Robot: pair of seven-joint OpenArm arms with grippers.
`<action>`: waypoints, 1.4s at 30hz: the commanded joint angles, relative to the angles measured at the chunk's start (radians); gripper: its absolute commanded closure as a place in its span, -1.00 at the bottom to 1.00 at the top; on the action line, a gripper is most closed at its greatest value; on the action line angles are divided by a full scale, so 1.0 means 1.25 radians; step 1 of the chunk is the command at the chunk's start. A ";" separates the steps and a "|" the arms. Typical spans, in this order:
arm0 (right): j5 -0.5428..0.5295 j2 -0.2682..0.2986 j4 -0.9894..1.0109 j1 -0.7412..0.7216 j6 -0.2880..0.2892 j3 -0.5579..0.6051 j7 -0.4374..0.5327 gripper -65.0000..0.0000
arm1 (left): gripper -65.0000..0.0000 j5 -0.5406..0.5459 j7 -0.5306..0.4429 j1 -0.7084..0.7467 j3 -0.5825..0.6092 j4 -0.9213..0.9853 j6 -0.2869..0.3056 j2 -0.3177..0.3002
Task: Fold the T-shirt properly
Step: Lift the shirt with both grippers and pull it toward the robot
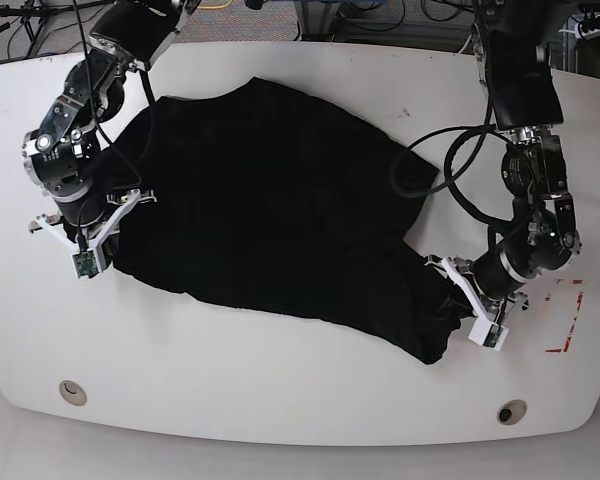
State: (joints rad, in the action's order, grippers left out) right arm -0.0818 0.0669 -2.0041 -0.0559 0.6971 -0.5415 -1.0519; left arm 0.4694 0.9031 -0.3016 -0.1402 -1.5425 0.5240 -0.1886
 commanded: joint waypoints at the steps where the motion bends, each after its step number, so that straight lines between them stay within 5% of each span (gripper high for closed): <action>1: -0.001 0.010 -0.016 -0.015 0.001 -0.003 0.016 1.00 | 1.00 0.011 0.008 -0.016 -0.014 -0.035 0.002 -0.007; 22: -0.002 0.041 0.010 -0.111 0.001 0.038 0.028 0.99 | 1.00 -0.005 0.125 -0.159 -0.190 -0.171 -0.001 0.026; 42: -0.005 0.161 0.042 -0.310 0.001 0.080 0.002 0.98 | 1.00 -0.008 0.141 -0.322 -0.203 -0.225 -0.011 -0.059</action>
State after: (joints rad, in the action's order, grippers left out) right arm -0.0811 0.2535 -1.9404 -0.4030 0.7029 -0.4492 -1.0676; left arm 0.4404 1.1175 -0.6609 -0.3996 -1.8091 0.5125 -0.2535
